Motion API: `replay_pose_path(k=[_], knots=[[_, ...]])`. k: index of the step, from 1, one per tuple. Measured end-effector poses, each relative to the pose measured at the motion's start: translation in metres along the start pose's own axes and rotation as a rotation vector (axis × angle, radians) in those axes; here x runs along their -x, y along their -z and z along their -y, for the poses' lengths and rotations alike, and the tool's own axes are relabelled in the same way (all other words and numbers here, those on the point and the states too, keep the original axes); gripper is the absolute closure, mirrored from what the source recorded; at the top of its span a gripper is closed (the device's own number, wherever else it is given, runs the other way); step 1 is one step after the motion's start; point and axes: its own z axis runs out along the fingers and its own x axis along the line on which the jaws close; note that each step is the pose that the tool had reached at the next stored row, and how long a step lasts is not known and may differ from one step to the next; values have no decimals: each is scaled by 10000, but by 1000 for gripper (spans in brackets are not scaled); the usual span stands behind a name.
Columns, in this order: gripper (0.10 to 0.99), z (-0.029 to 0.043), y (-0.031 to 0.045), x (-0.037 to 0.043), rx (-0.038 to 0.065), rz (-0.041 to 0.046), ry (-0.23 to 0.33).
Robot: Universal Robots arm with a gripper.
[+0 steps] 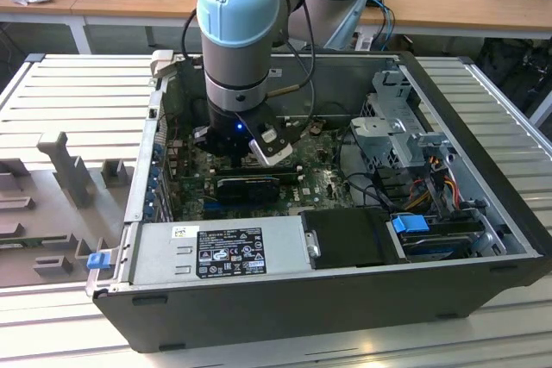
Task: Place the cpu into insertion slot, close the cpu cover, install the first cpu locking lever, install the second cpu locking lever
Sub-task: 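Install the second cpu locking lever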
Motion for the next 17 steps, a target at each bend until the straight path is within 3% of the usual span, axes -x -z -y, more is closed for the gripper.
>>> replay_pose_path(k=[1, 10, 13, 17], knots=[[980, 1, -12, 0, 64, 8, -1], [980, 16, -84, -8, 284, 25, 4], [980, -21, 70, -8, 284, 25, 2], [980, -50, 194, -6, 284, 26, 2]])
